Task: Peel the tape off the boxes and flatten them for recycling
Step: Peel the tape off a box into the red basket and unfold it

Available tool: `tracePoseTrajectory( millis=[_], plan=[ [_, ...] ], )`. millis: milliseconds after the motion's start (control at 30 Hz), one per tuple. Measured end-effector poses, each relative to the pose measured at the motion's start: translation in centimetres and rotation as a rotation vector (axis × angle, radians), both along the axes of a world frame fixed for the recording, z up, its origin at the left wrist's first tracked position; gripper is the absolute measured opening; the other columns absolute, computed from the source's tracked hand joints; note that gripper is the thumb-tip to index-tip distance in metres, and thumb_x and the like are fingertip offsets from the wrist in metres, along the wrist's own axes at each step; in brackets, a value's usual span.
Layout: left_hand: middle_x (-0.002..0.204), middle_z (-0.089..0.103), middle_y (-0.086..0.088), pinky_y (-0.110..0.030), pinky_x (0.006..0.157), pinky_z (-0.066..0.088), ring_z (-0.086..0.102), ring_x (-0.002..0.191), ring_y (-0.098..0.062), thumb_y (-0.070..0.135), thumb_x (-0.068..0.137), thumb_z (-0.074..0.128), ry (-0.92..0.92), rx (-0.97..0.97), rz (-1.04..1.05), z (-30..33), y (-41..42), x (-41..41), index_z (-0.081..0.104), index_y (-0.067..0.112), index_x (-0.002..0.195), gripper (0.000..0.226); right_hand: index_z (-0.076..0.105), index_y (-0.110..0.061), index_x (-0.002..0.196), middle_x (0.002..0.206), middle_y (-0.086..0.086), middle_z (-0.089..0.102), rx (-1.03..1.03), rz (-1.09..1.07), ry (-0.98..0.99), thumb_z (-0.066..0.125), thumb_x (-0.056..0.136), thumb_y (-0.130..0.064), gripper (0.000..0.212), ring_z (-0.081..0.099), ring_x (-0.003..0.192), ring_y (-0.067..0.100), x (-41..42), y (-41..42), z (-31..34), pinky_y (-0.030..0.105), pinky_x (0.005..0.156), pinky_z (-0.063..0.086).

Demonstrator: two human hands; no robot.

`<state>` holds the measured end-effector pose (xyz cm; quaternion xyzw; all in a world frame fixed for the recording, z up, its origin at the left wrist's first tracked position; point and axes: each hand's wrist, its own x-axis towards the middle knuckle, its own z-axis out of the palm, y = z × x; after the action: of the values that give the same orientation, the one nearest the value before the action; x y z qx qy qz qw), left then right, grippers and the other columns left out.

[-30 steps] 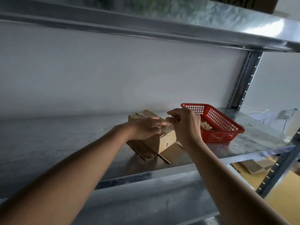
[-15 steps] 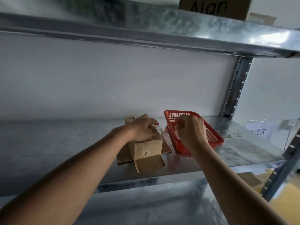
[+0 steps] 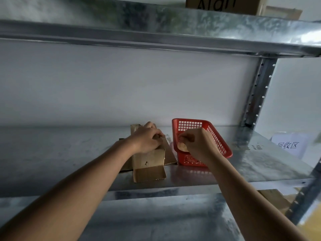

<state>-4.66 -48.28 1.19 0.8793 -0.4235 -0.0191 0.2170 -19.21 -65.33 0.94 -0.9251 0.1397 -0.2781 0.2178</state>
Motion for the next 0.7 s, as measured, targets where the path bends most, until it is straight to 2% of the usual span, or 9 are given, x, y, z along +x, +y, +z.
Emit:
tracePoseTrajectory(
  millis=[67, 133, 233, 367, 433, 533, 633, 700],
  plan=[
    [0.124, 0.042, 0.009, -0.045, 0.112, 0.04, 0.042, 0.128, -0.018, 0.043, 0.101, 0.055, 0.008, -0.012, 0.003, 0.0, 0.1, -0.2, 0.063, 0.033, 0.137, 0.038, 0.077, -0.012, 0.11, 0.091, -0.005, 0.076, 0.055, 0.024, -0.017, 0.061, 0.103, -0.017, 0.018, 0.06, 0.053, -0.007, 0.1, -0.1, -0.3, 0.006, 0.045, 0.038],
    [0.124, 0.042, 0.009, -0.046, 0.113, 0.039, 0.041, 0.129, -0.019, 0.042, 0.102, 0.055, 0.015, -0.022, 0.003, 0.0, 0.2, -0.3, 0.062, 0.033, 0.137, 0.037, 0.076, -0.009, 0.11, 0.081, -0.008, 0.072, 0.073, 0.03, -0.049, 0.06, 0.104, -0.017, 0.019, 0.06, 0.051, -0.011, 0.0, -0.1, -0.5, 0.004, 0.046, 0.04],
    [0.125, 0.042, 0.009, -0.048, 0.115, 0.038, 0.04, 0.13, -0.019, 0.042, 0.102, 0.054, 0.027, -0.026, 0.007, -0.1, 0.2, -0.3, 0.062, 0.034, 0.136, 0.036, 0.077, -0.016, 0.115, 0.096, -0.004, 0.079, 0.047, 0.015, -0.141, 0.07, 0.098, -0.018, 0.019, 0.065, 0.065, -0.011, -0.2, -0.1, -0.4, 0.003, 0.055, 0.047],
    [0.123, 0.043, 0.009, -0.049, 0.114, 0.038, 0.04, 0.129, -0.02, 0.043, 0.102, 0.053, 0.032, -0.04, 0.005, -0.4, 0.2, -0.1, 0.063, 0.037, 0.135, 0.035, 0.081, -0.02, 0.11, 0.101, -0.003, 0.08, -0.008, 0.008, -0.251, 0.078, 0.091, -0.023, 0.019, 0.074, 0.081, 0.004, -0.6, -0.2, -0.6, 0.027, 0.07, 0.062],
    [0.123, 0.042, 0.01, -0.049, 0.114, 0.037, 0.039, 0.13, -0.019, 0.044, 0.101, 0.052, 0.035, -0.038, 0.009, -0.5, 0.2, 0.0, 0.062, 0.037, 0.135, 0.035, 0.081, -0.021, 0.109, 0.103, -0.005, 0.08, -0.017, 0.006, -0.25, 0.082, 0.087, -0.028, 0.023, 0.073, 0.085, 0.004, -0.5, -0.4, -0.7, 0.023, 0.073, 0.058],
    [0.123, 0.04, 0.01, -0.049, 0.115, 0.037, 0.038, 0.131, -0.019, 0.046, 0.101, 0.051, 0.033, -0.032, 0.013, -0.6, 0.2, 0.1, 0.062, 0.038, 0.135, 0.037, 0.081, -0.023, 0.108, 0.108, -0.004, 0.078, -0.014, -0.029, -0.17, 0.087, 0.082, -0.032, 0.029, 0.066, 0.08, 0.002, -0.3, -0.7, -1.0, 0.012, 0.066, 0.046],
    [0.123, 0.04, 0.01, -0.049, 0.115, 0.037, 0.036, 0.132, -0.019, 0.046, 0.1, 0.052, 0.028, -0.028, 0.011, -0.6, 0.1, 0.2, 0.062, 0.037, 0.135, 0.037, 0.081, -0.023, 0.104, 0.103, -0.005, 0.078, -0.007, -0.045, -0.106, 0.089, 0.079, -0.034, 0.028, 0.057, 0.07, -0.007, -0.3, -1.0, -1.1, 0.011, 0.061, 0.041],
    [0.124, 0.04, 0.009, -0.05, 0.115, 0.036, 0.036, 0.133, -0.021, 0.046, 0.101, 0.052, 0.022, -0.021, 0.01, -0.6, 0.0, 0.3, 0.062, 0.037, 0.135, 0.037, 0.082, -0.024, 0.101, 0.099, -0.005, 0.079, -0.002, -0.058, -0.089, 0.09, 0.077, -0.035, 0.028, 0.057, 0.07, -0.006, -0.3, -1.3, -0.9, 0.013, 0.059, 0.042]
  ],
)
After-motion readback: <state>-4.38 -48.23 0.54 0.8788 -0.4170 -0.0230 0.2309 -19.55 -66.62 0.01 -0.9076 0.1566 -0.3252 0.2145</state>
